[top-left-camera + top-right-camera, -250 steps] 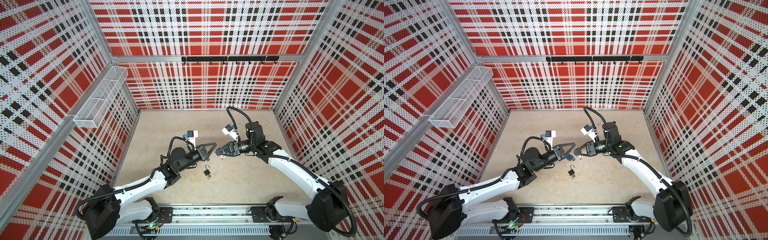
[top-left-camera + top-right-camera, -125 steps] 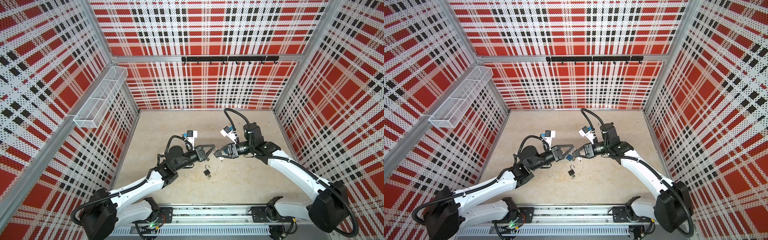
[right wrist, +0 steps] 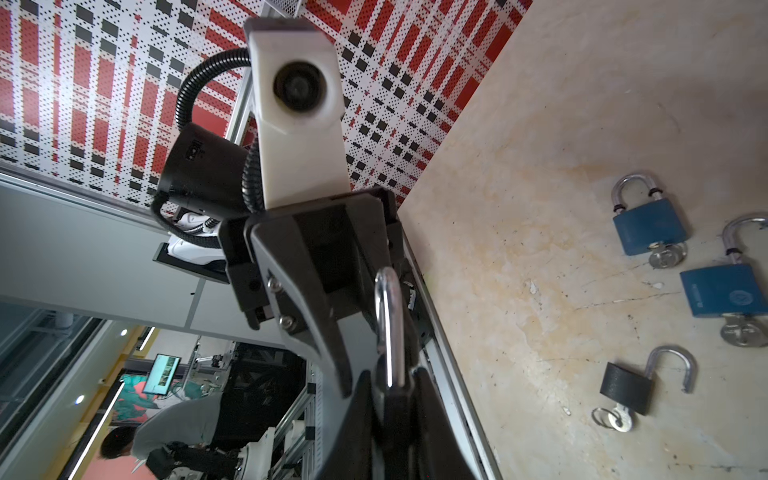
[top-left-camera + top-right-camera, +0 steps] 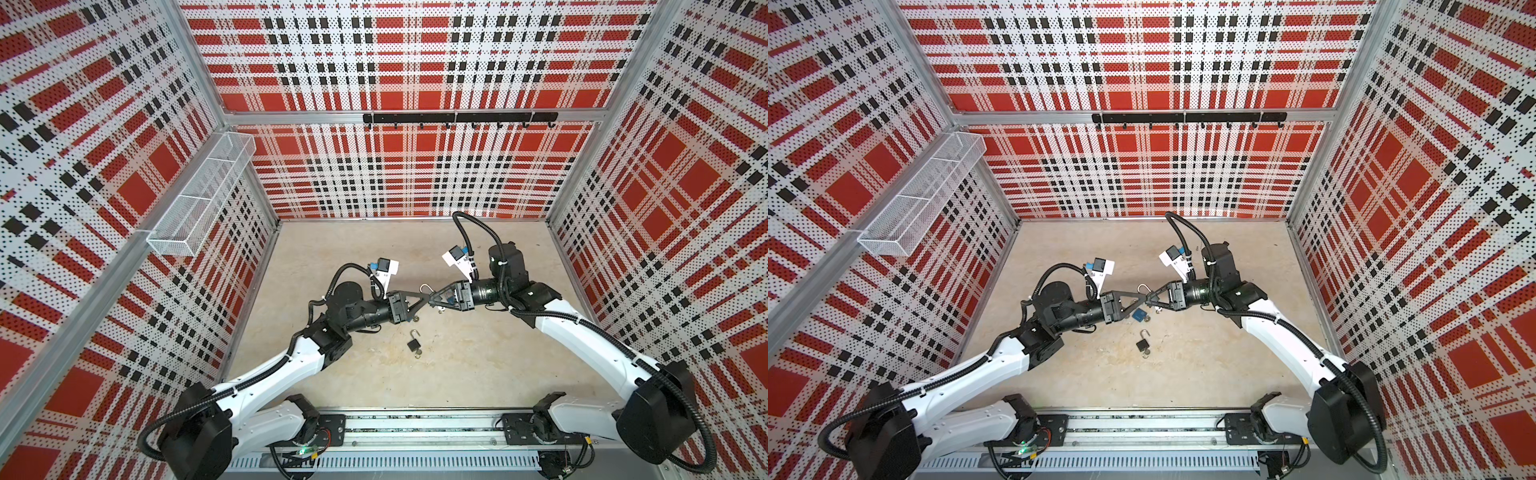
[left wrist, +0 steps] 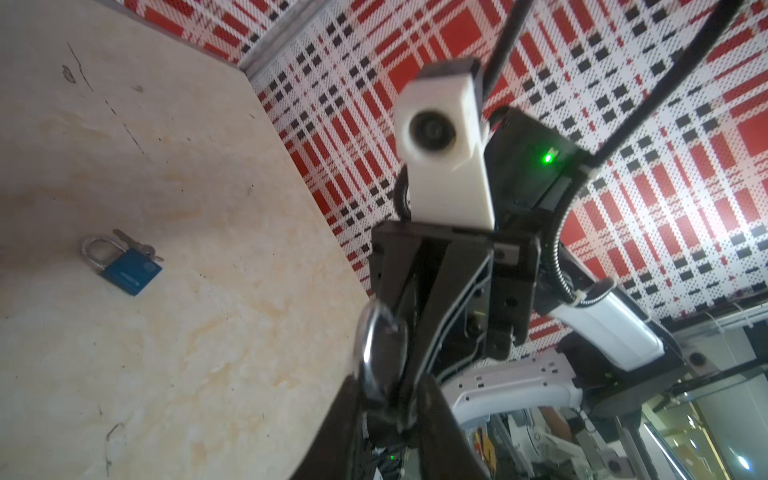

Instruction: Lock with the key

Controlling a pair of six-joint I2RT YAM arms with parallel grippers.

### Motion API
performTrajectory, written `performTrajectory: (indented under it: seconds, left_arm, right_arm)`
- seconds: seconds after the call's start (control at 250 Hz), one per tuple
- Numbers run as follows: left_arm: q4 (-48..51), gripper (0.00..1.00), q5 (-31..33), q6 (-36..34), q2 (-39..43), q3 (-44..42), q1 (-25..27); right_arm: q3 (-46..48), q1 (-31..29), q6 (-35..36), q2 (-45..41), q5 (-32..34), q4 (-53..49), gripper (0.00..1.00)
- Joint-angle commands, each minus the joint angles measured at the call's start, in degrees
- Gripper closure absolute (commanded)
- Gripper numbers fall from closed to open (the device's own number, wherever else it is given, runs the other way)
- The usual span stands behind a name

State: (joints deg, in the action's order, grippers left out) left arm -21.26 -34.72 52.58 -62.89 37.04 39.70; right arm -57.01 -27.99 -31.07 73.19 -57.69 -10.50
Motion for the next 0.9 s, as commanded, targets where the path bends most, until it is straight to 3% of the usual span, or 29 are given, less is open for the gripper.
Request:
performTrajectory:
  seconds: [0.0, 0.272, 0.508, 0.896]
  left_arm:
    - [4.9, 0.73, -8.4, -1.8, 1.9, 0.3, -0.3]
    - [6.5, 0.71, -9.1, -2.5, 5.7, 0.4, -4.3]
    - [10.0, 0.56, -6.9, -5.5, 7.5, 4.2, -11.3]
    - [5.8, 0.56, -7.7, -6.2, -1.4, 8.1, -10.2]
  right_arm:
    - [-2.9, 0.8, -0.2, 0.2, 3.6, 8.3, 1.00]
    - [-2.6, 0.9, -0.6, 0.8, 2.3, 8.9, 1.00]
    - [-2.2, -0.4, 0.2, 1.6, 0.1, 8.0, 1.00]
    - [-2.9, -2.2, 0.4, 3.0, -0.7, 8.0, 1.00]
